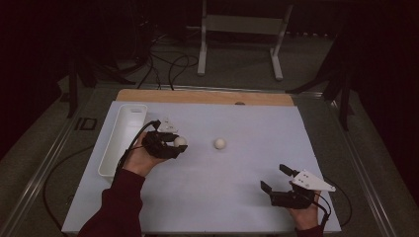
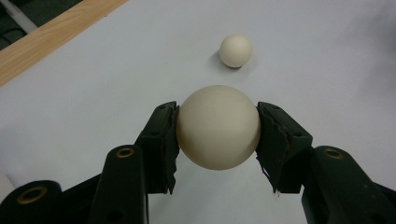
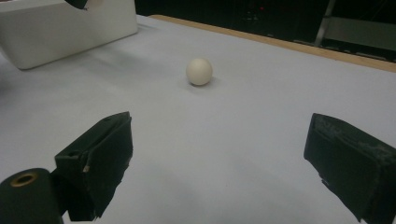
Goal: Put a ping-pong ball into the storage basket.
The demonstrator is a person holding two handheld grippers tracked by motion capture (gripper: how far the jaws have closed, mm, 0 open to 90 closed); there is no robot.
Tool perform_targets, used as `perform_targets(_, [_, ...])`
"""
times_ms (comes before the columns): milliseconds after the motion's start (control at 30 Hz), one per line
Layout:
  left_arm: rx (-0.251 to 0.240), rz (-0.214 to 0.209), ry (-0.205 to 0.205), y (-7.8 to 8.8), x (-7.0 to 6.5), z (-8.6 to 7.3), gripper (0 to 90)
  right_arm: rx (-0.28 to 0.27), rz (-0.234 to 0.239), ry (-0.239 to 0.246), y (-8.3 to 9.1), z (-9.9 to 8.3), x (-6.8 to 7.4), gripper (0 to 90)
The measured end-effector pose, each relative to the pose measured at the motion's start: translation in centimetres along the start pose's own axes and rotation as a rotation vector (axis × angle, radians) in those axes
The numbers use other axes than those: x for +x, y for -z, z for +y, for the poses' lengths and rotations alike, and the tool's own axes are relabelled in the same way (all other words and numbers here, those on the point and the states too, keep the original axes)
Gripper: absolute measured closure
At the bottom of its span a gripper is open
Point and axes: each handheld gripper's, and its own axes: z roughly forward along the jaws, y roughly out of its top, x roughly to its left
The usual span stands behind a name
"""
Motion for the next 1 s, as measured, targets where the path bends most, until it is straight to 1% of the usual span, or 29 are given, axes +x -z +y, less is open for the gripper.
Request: perform_targets(1000, [-0.006, 0.031, 0.015, 1.5, 1.0, -0.5, 51.1, -0.002, -0.003, -0.003, 0.0, 0.0, 0.0, 7.8])
